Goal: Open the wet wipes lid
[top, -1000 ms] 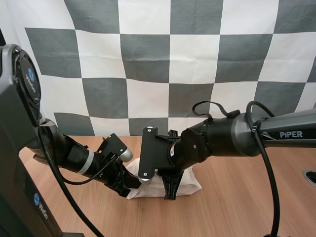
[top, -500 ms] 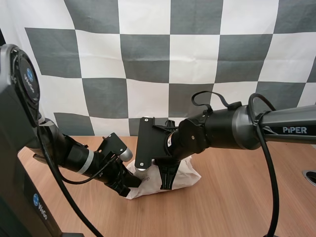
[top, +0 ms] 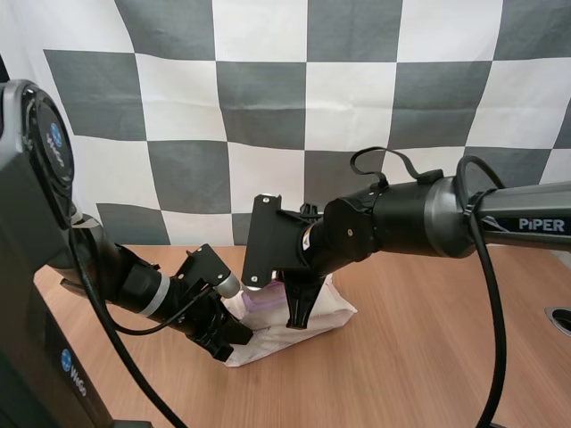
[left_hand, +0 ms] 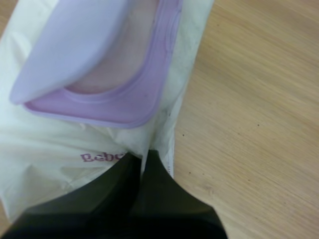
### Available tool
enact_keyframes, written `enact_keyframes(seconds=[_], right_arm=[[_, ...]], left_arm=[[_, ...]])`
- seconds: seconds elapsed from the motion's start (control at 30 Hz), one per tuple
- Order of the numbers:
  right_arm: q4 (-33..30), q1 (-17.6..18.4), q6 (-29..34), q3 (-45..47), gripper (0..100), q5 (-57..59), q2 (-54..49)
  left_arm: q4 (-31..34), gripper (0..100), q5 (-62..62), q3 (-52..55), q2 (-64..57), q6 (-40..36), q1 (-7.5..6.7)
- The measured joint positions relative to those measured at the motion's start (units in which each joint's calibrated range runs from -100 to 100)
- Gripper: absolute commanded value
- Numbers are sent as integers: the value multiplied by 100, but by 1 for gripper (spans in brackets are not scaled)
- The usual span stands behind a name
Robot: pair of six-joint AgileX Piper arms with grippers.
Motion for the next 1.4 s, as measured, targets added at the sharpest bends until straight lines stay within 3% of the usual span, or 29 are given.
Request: enact_keyframes(seconds=[0.53,1.17,1.4], right_arm=[[0,0,-19,0,0,-636,0],[-10,-111,-158,6,0,-1968,924],[-10,-111,-158,-369,0,-2042,1254]], left_arm=[[-13,0,16,0,0,0,0],[-13,0,16,0,0,0,0],[18,0,16,0,0,0,0]])
